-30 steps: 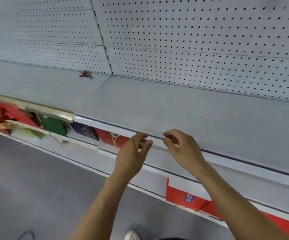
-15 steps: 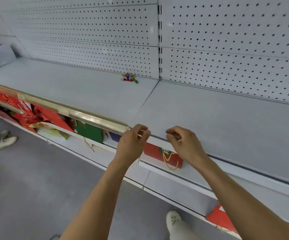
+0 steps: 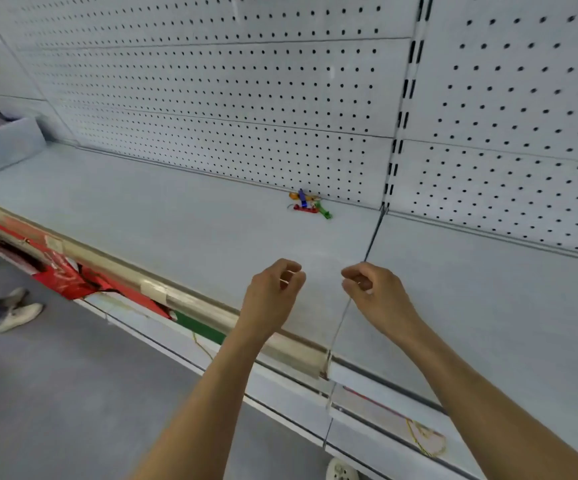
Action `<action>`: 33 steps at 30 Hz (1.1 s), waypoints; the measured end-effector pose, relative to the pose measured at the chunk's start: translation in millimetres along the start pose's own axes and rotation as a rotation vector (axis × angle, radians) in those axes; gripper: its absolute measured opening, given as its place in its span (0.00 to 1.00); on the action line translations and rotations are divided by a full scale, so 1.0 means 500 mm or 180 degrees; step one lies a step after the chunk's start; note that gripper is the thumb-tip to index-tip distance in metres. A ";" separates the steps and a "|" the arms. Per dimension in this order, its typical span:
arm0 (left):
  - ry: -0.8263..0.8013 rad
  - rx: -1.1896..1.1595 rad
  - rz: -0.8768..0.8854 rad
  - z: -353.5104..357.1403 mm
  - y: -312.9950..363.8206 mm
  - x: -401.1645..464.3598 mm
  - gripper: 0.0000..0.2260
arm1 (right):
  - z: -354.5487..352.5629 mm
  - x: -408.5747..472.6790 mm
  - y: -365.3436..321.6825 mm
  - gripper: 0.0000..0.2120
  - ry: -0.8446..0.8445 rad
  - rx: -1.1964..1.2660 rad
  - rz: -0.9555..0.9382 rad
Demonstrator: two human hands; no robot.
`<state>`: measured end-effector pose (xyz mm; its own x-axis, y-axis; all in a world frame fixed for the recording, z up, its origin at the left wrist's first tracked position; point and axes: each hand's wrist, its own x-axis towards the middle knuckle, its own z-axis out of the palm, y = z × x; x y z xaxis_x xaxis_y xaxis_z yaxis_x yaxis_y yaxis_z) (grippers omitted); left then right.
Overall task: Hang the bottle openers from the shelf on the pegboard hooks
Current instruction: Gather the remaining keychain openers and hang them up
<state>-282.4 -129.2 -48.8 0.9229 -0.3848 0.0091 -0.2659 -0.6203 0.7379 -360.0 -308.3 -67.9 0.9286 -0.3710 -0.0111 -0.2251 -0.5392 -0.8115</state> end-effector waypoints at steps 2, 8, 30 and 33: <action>-0.0072 0.0003 -0.0009 -0.012 -0.021 0.046 0.11 | 0.020 0.044 -0.011 0.08 0.0005 -0.0033 0.0037; -0.0434 0.0522 0.0277 -0.043 -0.080 0.206 0.14 | 0.062 0.184 -0.050 0.11 0.0106 -0.0319 0.0185; -0.1219 0.1995 0.2686 0.013 -0.105 0.567 0.08 | 0.167 0.390 -0.091 0.10 0.0573 -0.2054 0.1480; -0.1157 0.2831 0.3179 0.004 -0.094 0.579 0.15 | 0.173 0.378 -0.105 0.08 0.0448 -0.2259 0.1535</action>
<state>-3.5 -212.7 -82.1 0.1514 -0.9885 -0.0028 -0.9770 -0.1492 -0.1522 -147.3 -284.8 -77.8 0.6499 -0.7452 -0.1493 -0.7589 -0.6258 -0.1802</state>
